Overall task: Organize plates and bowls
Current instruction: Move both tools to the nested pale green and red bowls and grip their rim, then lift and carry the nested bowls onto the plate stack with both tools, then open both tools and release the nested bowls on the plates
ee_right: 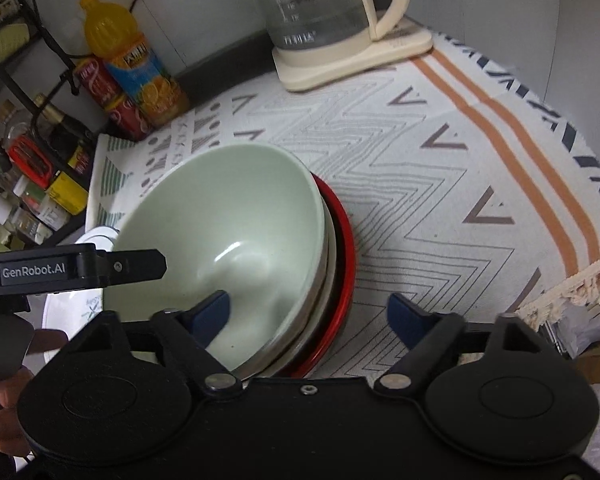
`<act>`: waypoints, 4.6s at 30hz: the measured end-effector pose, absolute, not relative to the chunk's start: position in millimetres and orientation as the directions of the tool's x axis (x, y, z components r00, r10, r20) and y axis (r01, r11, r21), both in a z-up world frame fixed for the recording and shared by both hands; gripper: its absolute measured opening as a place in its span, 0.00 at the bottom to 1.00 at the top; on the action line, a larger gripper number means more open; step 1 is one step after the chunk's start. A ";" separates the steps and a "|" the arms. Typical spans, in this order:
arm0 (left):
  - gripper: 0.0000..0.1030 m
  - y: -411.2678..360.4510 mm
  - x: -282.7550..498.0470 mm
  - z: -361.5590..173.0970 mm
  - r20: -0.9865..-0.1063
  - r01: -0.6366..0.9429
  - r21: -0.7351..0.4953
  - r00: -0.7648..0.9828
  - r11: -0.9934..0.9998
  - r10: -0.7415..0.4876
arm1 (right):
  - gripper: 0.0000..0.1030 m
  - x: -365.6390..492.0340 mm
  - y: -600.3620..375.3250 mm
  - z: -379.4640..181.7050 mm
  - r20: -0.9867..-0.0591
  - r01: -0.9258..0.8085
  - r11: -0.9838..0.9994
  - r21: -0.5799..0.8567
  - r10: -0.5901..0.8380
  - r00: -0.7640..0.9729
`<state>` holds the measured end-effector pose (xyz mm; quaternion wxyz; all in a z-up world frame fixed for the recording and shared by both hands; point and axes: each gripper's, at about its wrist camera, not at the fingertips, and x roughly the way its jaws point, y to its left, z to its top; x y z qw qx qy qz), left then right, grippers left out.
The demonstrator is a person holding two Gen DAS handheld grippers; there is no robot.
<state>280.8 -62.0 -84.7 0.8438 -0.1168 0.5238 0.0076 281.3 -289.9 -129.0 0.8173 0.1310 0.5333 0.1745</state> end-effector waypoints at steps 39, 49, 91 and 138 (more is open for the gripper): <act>0.44 -55.7 288.1 -65.6 -0.852 -0.148 -0.313 0.480 0.938 -0.208 | 0.25 298.1 -284.1 -96.5 -0.789 -0.185 0.890 0.417 0.456 0.412; 0.44 -32.3 275.7 -41.3 -0.829 -0.184 -0.304 0.535 0.935 -0.165 | 0.25 306.2 -260.1 -78.6 -0.750 -0.232 0.857 0.461 0.515 0.415; 0.44 101.1 202.3 -49.6 -0.858 -0.491 -0.288 0.513 0.822 0.006 | 0.25 301.6 -109.9 -81.3 -0.771 -0.467 0.750 0.469 0.606 0.199; 0.85 128.0 215.5 -39.2 -0.845 -0.257 -0.301 0.519 0.918 -0.132 | 0.93 258.3 -133.6 -46.6 -0.761 -0.279 0.887 0.367 0.459 0.458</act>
